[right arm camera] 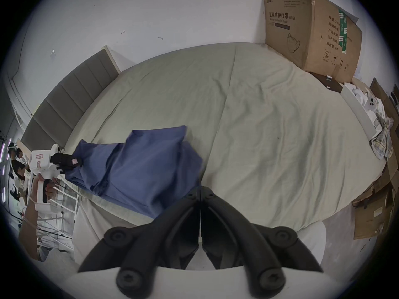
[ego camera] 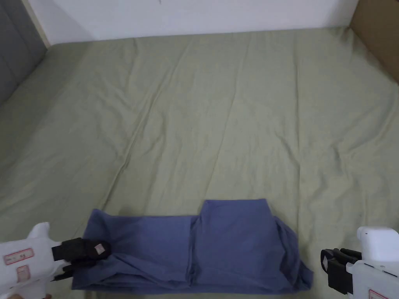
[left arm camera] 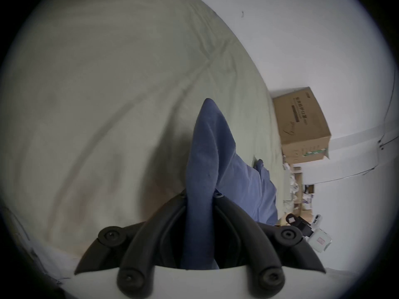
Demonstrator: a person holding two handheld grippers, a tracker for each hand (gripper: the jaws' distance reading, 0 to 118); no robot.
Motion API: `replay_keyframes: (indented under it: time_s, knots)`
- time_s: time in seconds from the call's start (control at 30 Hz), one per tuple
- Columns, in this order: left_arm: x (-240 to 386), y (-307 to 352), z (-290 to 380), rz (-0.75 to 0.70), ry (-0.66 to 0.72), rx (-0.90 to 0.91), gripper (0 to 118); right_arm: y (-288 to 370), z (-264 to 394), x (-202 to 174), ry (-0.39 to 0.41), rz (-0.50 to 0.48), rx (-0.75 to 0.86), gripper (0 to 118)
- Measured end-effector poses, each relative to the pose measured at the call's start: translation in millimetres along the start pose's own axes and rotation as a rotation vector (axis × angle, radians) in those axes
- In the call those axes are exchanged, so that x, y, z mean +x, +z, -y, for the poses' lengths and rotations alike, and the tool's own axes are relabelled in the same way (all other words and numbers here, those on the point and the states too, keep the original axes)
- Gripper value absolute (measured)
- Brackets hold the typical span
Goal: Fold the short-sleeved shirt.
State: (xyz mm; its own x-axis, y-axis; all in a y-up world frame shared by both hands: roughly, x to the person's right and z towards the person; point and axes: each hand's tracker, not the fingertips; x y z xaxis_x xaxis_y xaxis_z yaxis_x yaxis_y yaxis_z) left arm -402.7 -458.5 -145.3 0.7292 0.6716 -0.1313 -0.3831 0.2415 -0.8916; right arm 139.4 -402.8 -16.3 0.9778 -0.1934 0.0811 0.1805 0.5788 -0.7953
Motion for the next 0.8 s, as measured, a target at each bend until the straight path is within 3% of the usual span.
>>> replay_keyframes:
  time_s: [0.27,0.4,0.5,0.63,0.67,0.7,0.73,0.77,0.8]
  knots:
    - [107,9,3,-0.031,-0.141,0.025,10,-2,4,12,-0.042,-0.017,-0.012,1]
    - [184,-7,26,0.094,-0.235,0.015,11,0,4,27,-0.074,-0.014,0.0,1]
    - [234,-46,49,0.205,-0.305,-0.079,11,1,8,41,-0.113,-0.003,0.002,1]
    - [265,-122,77,0.222,-0.344,-0.239,14,4,14,56,-0.161,0.019,-0.008,1]
    - [260,-149,78,0.208,-0.362,-0.273,23,6,16,61,-0.174,0.029,-0.01,1]
    - [264,-165,87,0.196,-0.385,-0.32,43,7,18,65,-0.187,0.039,-0.013,1]
    - [266,-179,95,0.185,-0.382,-0.351,82,7,19,70,-0.199,0.048,-0.019,1]
    - [264,-193,99,0.169,-0.401,-0.397,104,10,21,73,-0.213,0.055,-0.022,1]
    - [264,-201,104,0.123,-0.409,-0.413,109,11,22,77,-0.225,0.062,-0.024,1]
